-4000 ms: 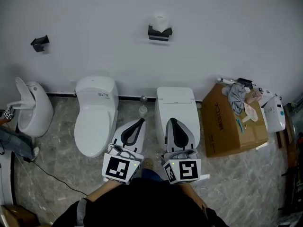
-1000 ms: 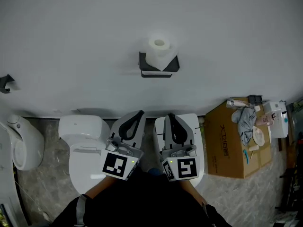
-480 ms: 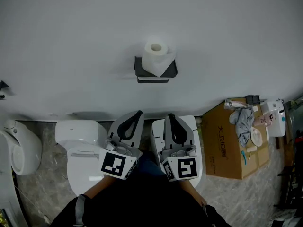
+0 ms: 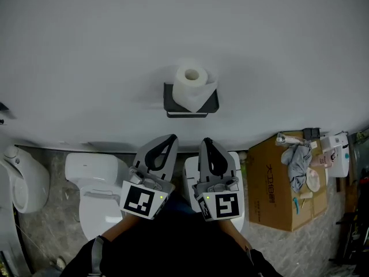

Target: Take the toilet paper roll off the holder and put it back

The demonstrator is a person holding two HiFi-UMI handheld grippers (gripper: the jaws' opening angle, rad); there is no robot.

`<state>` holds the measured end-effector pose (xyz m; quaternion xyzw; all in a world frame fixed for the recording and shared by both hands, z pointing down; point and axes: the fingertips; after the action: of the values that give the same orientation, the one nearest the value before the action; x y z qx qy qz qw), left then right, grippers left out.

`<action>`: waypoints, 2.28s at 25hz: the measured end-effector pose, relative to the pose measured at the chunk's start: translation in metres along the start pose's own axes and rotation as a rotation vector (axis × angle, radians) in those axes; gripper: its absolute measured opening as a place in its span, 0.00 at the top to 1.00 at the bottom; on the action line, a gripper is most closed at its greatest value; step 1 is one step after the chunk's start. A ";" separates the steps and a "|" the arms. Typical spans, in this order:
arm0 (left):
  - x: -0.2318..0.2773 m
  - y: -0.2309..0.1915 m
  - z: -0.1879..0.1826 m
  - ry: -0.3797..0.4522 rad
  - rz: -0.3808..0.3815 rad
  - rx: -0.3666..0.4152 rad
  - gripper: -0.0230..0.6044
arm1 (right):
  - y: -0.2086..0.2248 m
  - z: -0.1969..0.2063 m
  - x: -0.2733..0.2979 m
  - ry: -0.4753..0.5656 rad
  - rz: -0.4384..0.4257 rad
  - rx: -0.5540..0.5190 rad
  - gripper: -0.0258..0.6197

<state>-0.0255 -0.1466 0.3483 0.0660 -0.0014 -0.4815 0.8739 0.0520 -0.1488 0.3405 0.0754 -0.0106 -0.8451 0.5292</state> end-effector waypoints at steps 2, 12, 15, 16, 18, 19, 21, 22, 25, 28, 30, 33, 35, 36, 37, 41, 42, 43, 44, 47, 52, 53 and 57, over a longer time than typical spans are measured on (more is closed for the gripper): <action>0.011 -0.005 0.003 0.000 0.001 -0.003 0.95 | 0.007 0.003 0.011 -0.008 -0.001 0.003 0.92; 0.053 -0.029 0.006 -0.001 -0.007 0.004 0.95 | 0.027 0.005 0.059 -0.014 -0.025 -0.001 0.92; 0.062 -0.038 0.007 -0.007 -0.012 0.002 0.95 | 0.030 0.003 0.072 -0.017 -0.034 -0.006 0.92; 0.064 -0.040 0.006 -0.008 -0.015 0.003 0.95 | 0.030 0.002 0.075 -0.018 -0.039 -0.009 0.92; 0.068 -0.043 0.004 -0.009 -0.021 0.006 0.95 | 0.030 -0.001 0.080 -0.014 -0.056 -0.008 0.92; 0.070 -0.044 0.003 -0.009 -0.024 0.009 0.95 | 0.030 -0.002 0.083 -0.016 -0.064 -0.002 0.91; 0.073 -0.046 0.002 -0.009 -0.031 0.010 0.95 | 0.031 -0.002 0.086 -0.030 -0.074 0.017 0.79; 0.074 -0.047 0.001 -0.009 -0.035 0.008 0.95 | 0.031 -0.002 0.088 -0.037 -0.080 0.025 0.75; 0.076 -0.052 -0.001 -0.009 -0.050 0.000 0.95 | 0.027 -0.004 0.094 -0.046 -0.108 0.031 0.68; 0.080 -0.056 -0.003 -0.010 -0.064 0.004 0.95 | 0.025 -0.003 0.099 -0.061 -0.129 0.036 0.60; 0.081 -0.058 -0.004 -0.014 -0.067 0.010 0.95 | 0.025 -0.003 0.103 -0.072 -0.134 0.036 0.55; 0.084 -0.063 -0.005 -0.015 -0.064 0.016 0.95 | 0.025 -0.004 0.110 -0.079 -0.114 0.022 0.49; 0.085 -0.066 -0.006 -0.011 -0.057 0.025 0.95 | 0.027 -0.006 0.114 -0.079 -0.092 0.011 0.46; 0.086 -0.067 -0.007 -0.011 -0.052 0.029 0.95 | 0.028 -0.006 0.116 -0.081 -0.084 0.012 0.45; 0.087 -0.068 -0.007 -0.009 -0.047 0.030 0.95 | 0.029 -0.006 0.118 -0.084 -0.079 0.019 0.44; 0.090 -0.074 -0.010 -0.005 -0.034 0.032 0.95 | 0.027 -0.001 0.126 -0.118 -0.077 0.036 0.42; 0.091 -0.077 -0.010 -0.003 -0.032 0.033 0.95 | 0.026 0.001 0.128 -0.127 -0.074 0.029 0.41; 0.092 -0.079 -0.010 -0.002 -0.030 0.034 0.95 | 0.025 0.003 0.130 -0.134 -0.070 0.025 0.41; 0.092 -0.081 -0.009 -0.001 -0.028 0.035 0.95 | 0.025 0.004 0.131 -0.140 -0.064 0.025 0.41; 0.091 -0.085 -0.008 -0.003 -0.023 0.037 0.95 | 0.023 0.005 0.135 -0.139 -0.049 0.028 0.41; 0.092 -0.089 -0.011 0.007 -0.017 0.042 0.95 | 0.021 0.003 0.141 -0.137 -0.047 0.022 0.41; 0.092 -0.090 -0.011 0.009 -0.017 0.043 0.95 | 0.020 0.003 0.143 -0.138 -0.048 0.022 0.41; 0.092 -0.092 -0.012 0.012 -0.020 0.049 0.95 | 0.021 0.002 0.147 -0.143 -0.047 0.018 0.41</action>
<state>-0.0528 -0.2708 0.3197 0.0901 -0.0072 -0.4897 0.8672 0.0073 -0.2896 0.3272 0.0201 -0.0542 -0.8604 0.5063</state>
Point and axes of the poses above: the fingertips, and each gripper's own axes: x forward along the fingers, y to its right, z out of its underside, and after that the axes turned 9 degrees about x, right-handed
